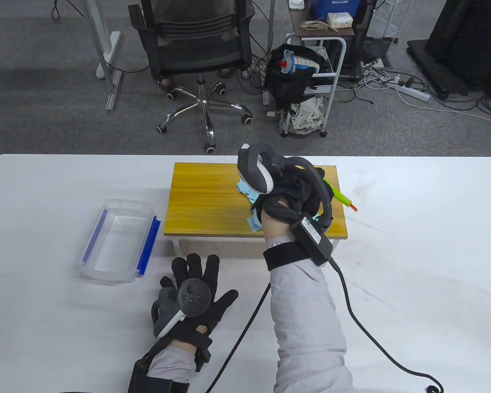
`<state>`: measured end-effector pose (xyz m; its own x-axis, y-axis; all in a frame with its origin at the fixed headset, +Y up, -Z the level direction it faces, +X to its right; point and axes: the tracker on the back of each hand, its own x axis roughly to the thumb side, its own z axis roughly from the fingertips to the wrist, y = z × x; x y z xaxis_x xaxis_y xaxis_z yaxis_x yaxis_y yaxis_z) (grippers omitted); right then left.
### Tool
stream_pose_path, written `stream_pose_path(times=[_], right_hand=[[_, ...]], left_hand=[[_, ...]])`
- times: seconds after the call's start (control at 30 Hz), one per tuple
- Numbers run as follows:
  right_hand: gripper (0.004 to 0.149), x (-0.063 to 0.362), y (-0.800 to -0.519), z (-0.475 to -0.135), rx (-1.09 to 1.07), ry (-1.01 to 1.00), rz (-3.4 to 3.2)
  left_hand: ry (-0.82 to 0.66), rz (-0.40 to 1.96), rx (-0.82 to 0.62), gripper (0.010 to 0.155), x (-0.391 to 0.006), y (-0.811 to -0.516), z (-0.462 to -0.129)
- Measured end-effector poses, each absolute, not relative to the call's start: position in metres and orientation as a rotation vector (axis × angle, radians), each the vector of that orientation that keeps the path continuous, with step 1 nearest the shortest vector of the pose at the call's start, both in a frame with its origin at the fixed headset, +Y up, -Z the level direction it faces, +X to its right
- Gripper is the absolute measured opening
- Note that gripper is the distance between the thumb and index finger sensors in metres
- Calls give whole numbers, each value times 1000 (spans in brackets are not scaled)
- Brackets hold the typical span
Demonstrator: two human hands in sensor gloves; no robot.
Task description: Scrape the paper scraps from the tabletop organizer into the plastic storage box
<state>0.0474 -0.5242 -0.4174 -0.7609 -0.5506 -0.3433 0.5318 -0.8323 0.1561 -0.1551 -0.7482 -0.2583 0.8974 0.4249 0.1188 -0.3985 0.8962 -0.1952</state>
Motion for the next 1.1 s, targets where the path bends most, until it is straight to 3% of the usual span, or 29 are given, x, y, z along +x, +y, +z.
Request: stream_pose_path(times=[0.2, 0.33, 0.47, 0.53, 0.7, 0.93, 1.1], right_hand=[[64, 19, -525, -416, 102, 255, -2664], [65, 5, -542, -420, -197, 123, -2847], [63, 1, -562, -423, -335, -24, -2890], [63, 5, -568, -424, -351, -6, -2875], [63, 29, -575, -427, -143, -158, -2869], [60, 47, -574, -427, -6, -108, -2916], [57, 44, -559, -427, -117, -151, -3090]], left_hand=[[-157, 431, -170, 88, -156, -748, -258], [-156, 425, -174, 88, -156, -749, -258], [-155, 432, -174, 88, -156, -748, -257], [-158, 436, -176, 88, -156, -748, -257], [-158, 442, -177, 87, -156, -748, -257], [-154, 443, -183, 87, -157, -749, -257], [-150, 456, -195, 87, -157, -750, -256]])
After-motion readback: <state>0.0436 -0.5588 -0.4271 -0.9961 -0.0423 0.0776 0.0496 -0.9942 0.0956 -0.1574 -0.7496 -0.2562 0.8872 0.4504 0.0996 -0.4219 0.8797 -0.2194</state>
